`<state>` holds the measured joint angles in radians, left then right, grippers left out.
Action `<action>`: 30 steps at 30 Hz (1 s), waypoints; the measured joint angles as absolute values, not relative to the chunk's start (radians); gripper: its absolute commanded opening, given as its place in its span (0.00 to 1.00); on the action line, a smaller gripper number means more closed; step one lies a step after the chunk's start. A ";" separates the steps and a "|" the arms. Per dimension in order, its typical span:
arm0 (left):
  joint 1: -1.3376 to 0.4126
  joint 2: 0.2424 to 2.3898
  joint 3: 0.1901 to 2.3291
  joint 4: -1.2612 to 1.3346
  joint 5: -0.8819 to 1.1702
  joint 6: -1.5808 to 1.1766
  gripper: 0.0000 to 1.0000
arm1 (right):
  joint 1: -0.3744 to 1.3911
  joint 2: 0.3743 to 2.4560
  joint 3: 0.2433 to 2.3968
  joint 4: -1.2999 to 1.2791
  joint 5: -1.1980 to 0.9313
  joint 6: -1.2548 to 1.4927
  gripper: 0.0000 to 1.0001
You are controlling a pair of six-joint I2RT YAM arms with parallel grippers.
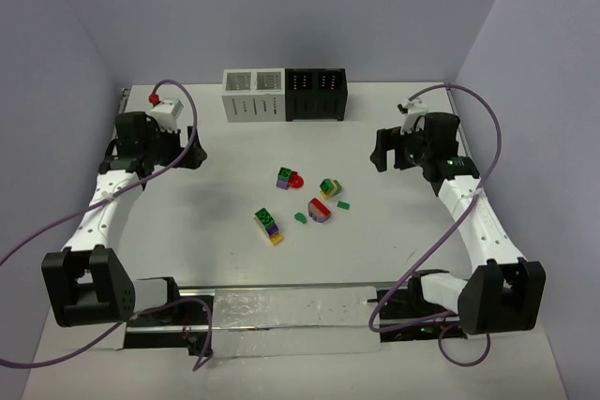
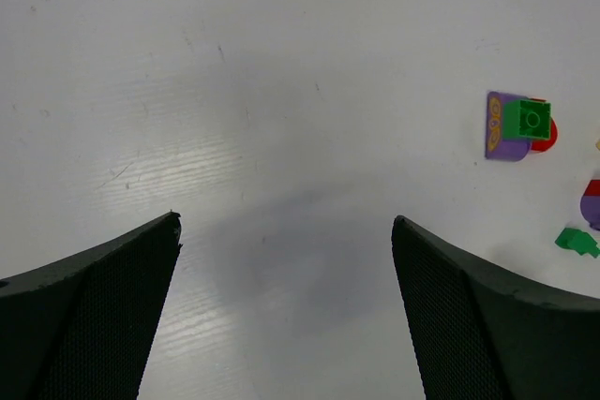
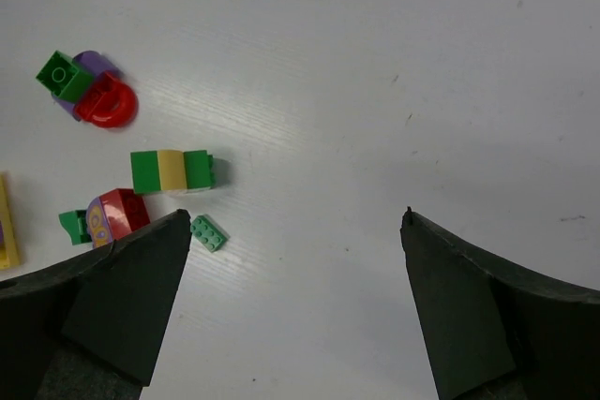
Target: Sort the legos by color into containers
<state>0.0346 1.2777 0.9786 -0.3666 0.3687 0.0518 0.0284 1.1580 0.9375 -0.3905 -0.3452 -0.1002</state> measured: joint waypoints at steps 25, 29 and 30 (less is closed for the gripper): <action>-0.442 1.449 1.302 -0.865 0.671 1.100 0.86 | 0.028 1.230 0.987 -0.479 -0.458 -0.137 1.00; -0.529 1.536 1.340 -0.974 0.662 1.245 0.86 | 0.028 1.261 1.006 -0.505 -0.475 -0.146 1.00; -0.549 1.548 1.336 -0.993 0.657 1.273 0.86 | 0.028 1.266 1.010 -0.511 -0.480 -0.148 1.00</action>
<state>-0.5485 1.5476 1.3356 -0.9930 0.6572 1.2729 0.0284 1.2655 1.0103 -0.5112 -0.4796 -0.1485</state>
